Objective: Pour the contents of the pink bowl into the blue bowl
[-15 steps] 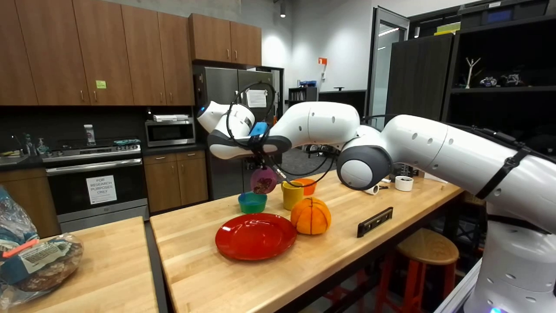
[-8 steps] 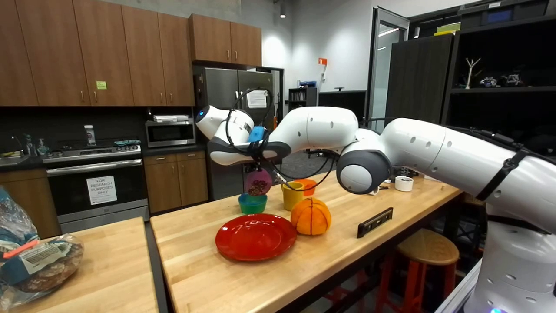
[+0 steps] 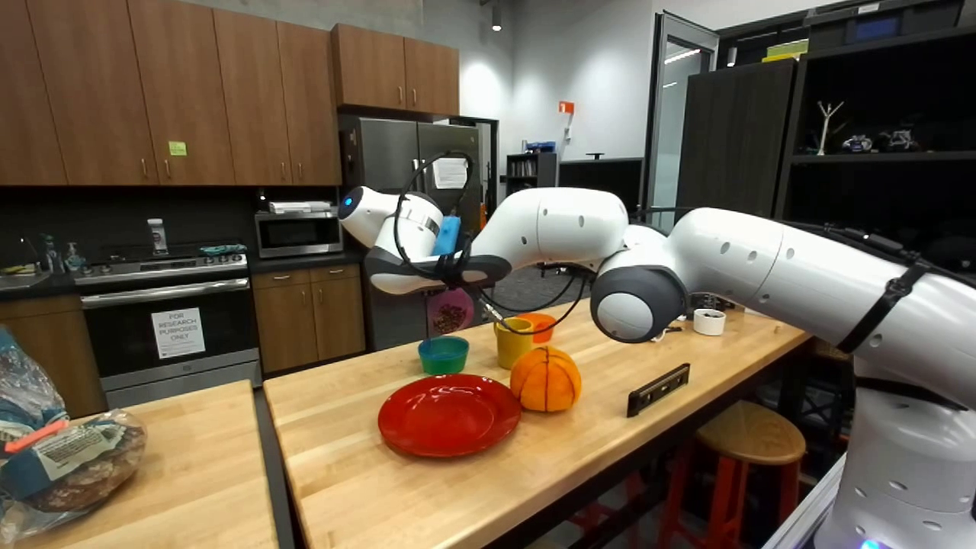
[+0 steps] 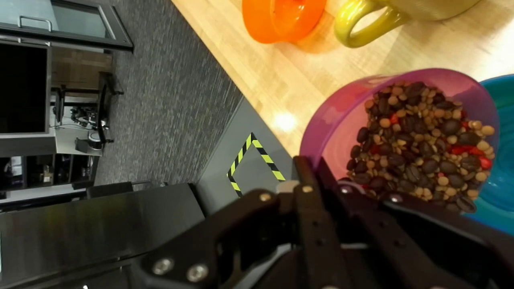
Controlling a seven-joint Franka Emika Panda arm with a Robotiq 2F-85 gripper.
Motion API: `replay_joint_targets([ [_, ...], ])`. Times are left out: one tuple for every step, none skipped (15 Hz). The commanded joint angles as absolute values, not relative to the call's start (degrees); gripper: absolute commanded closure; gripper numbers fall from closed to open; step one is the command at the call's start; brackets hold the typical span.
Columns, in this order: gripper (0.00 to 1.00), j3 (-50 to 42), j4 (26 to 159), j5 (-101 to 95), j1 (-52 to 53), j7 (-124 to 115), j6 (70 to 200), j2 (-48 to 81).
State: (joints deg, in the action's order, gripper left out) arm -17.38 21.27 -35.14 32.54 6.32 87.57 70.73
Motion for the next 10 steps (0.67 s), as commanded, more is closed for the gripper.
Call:
replay_joint_targets([
  [0.99,-18.95,20.65,-37.78,33.69,6.1,88.11,71.3],
  [0.99,-18.95,20.69,-38.33,33.91,6.09,88.13,71.34],
  [0.99,-19.03,20.72,-38.98,34.15,6.02,88.12,71.4],
  [0.99,-18.99,20.76,-39.48,34.33,5.97,88.02,71.42],
  [0.99,-19.02,20.79,-40.13,34.53,5.89,87.98,71.47],
  [0.99,-19.08,20.82,-40.76,34.74,5.76,87.91,71.5],
  [0.99,-19.21,20.85,-41.54,34.97,5.63,87.84,71.6],
  [0.99,-19.28,20.87,-42.29,35.12,5.41,87.82,71.72],
  [0.99,-19.08,20.92,-42.69,35.15,5.31,87.7,71.71],
  [0.99,-18.96,20.97,-43.12,35.24,5.13,87.56,71.77],
])
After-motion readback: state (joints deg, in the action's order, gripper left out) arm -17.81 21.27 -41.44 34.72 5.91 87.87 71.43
